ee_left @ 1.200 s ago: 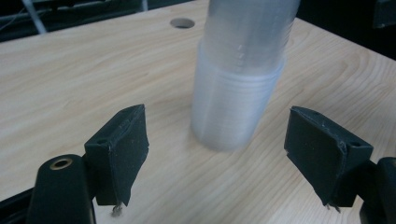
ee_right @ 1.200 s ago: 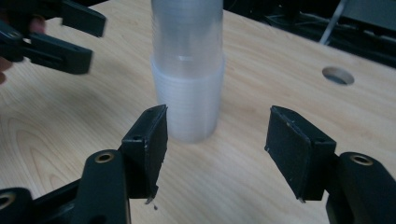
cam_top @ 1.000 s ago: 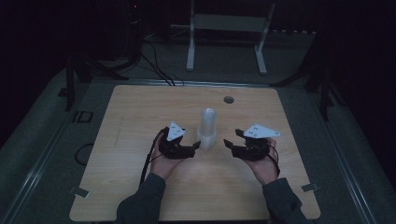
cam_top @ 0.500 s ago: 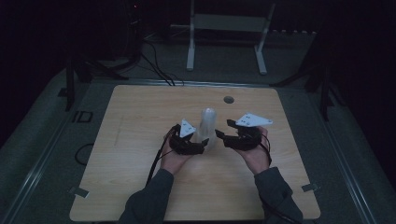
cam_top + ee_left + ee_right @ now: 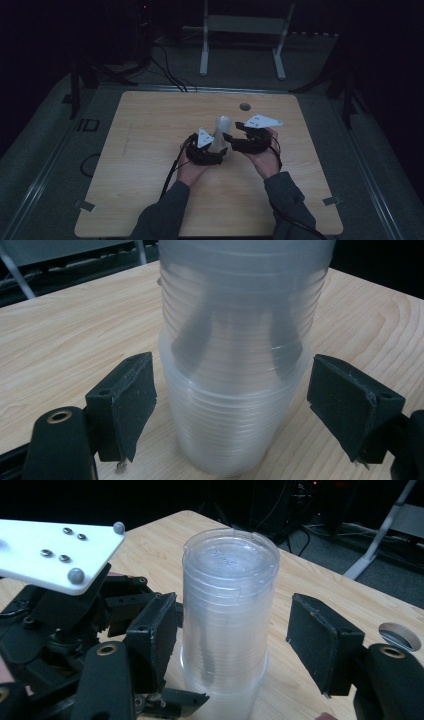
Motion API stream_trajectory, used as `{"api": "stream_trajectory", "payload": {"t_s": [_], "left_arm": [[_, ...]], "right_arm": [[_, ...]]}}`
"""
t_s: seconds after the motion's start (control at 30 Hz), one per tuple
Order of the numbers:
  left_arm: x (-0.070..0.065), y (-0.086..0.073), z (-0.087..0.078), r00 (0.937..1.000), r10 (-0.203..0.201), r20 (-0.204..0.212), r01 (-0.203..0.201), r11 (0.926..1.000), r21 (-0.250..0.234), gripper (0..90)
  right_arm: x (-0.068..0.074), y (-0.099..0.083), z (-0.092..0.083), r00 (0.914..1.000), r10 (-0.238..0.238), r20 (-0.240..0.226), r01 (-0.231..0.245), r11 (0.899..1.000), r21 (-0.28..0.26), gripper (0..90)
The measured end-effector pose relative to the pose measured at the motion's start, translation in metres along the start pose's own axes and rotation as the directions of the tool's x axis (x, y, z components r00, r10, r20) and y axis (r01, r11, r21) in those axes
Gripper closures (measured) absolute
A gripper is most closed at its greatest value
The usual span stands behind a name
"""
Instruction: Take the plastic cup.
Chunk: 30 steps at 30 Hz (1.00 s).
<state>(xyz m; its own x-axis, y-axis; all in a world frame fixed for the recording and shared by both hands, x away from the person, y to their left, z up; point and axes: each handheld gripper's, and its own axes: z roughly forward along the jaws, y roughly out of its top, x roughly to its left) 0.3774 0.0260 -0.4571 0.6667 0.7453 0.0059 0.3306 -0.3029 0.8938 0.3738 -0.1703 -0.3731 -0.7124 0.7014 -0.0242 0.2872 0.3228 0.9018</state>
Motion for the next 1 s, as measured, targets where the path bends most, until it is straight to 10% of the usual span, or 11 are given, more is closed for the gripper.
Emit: {"api": "stream_trajectory", "payload": {"t_s": [1.0], "left_arm": [[-0.002, -0.005, 0.004, 0.9998, 0.019, -0.005, -0.020, 0.9996, -0.019, 24.2]], "right_arm": [[-0.001, 0.011, 0.035, 0.9995, 0.033, -0.002, -0.033, 0.999, 0.005, 32.6]]}}
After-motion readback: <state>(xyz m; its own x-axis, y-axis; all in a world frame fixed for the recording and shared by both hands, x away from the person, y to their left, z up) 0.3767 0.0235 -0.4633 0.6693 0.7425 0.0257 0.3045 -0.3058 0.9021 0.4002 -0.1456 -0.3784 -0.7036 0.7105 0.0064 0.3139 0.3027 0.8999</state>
